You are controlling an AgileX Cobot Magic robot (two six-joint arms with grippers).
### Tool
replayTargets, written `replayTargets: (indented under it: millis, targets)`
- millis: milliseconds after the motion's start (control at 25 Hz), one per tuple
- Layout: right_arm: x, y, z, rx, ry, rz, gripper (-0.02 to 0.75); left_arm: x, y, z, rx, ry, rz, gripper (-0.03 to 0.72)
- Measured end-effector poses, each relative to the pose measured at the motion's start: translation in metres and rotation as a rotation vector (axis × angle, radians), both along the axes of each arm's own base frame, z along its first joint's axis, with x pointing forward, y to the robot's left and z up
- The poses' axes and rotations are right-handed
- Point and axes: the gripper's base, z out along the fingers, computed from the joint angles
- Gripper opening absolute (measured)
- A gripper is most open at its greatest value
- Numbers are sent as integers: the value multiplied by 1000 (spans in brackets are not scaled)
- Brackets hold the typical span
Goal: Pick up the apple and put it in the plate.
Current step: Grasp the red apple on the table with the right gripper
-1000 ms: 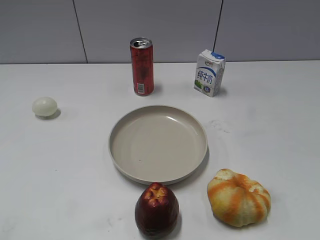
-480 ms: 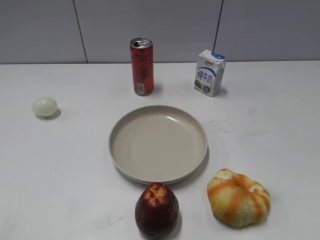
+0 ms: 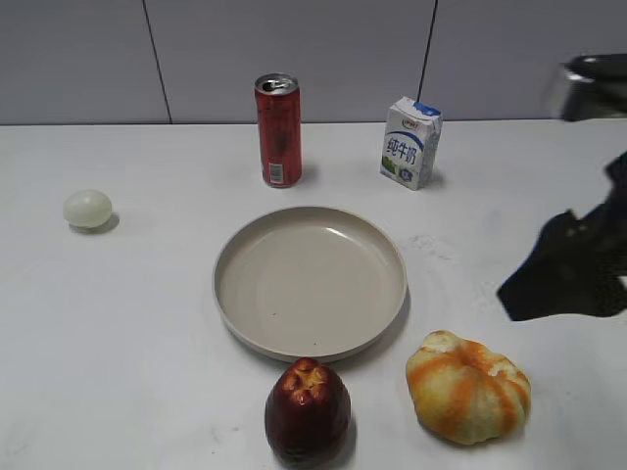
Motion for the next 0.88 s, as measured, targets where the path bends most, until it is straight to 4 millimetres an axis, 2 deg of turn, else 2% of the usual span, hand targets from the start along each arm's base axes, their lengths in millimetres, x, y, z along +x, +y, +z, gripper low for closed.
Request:
replayTargets:
  millis: [80, 200, 360, 480, 680, 880]
  targets:
    - [9, 24, -7, -14, 39, 68, 589, 0, 0, 0, 0, 0, 0, 445]
    - [11, 65, -19, -27, 76, 162, 589, 0, 0, 0, 0, 0, 0, 445]
    - [5, 112, -42, -81, 90, 285, 589, 0, 0, 0, 0, 0, 0, 445]
    - [0, 139, -59, -135, 98, 372, 589, 0, 0, 0, 0, 0, 0, 445]
    - [-3, 168, -78, -201, 91, 466, 589, 0, 0, 0, 0, 0, 0, 445]
    - [5, 177, -93, -262, 81, 480, 589, 0, 0, 0, 0, 0, 0, 445]
